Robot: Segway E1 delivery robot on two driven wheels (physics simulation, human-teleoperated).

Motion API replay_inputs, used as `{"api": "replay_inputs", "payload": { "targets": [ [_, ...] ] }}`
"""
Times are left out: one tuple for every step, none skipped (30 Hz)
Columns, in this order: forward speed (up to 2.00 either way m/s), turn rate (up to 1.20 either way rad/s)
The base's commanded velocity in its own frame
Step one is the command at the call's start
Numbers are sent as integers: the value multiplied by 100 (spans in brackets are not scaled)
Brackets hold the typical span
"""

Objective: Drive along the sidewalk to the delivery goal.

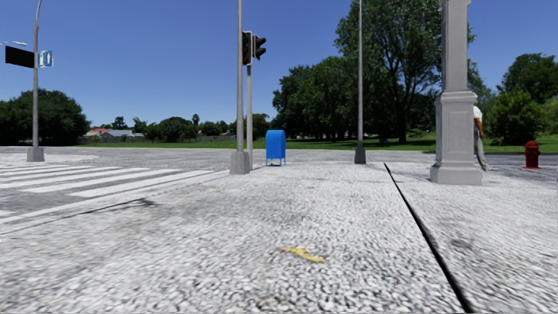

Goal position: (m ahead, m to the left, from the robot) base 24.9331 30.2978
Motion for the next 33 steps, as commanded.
{"api": "replay_inputs", "payload": {
  "targets": [
    [200,56],
    [200,56],
    [200,56],
    [200,56],
    [200,56],
    [200,56],
    [200,56],
    [200,56],
    [200,56],
    [200,56],
    [200,56],
    [200,56],
    [200,55],
    [200,53],
    [200,51],
    [200,51],
    [200,51],
    [200,51],
    [200,51],
    [200,51],
    [200,51],
    [200,50],
    [200,50],
    [200,49],
    [200,47],
    [200,46],
    [200,46],
    [200,45],
    [200,45],
    [200,45],
    [200,45],
    [200,45],
    [200,45]
  ]
}}
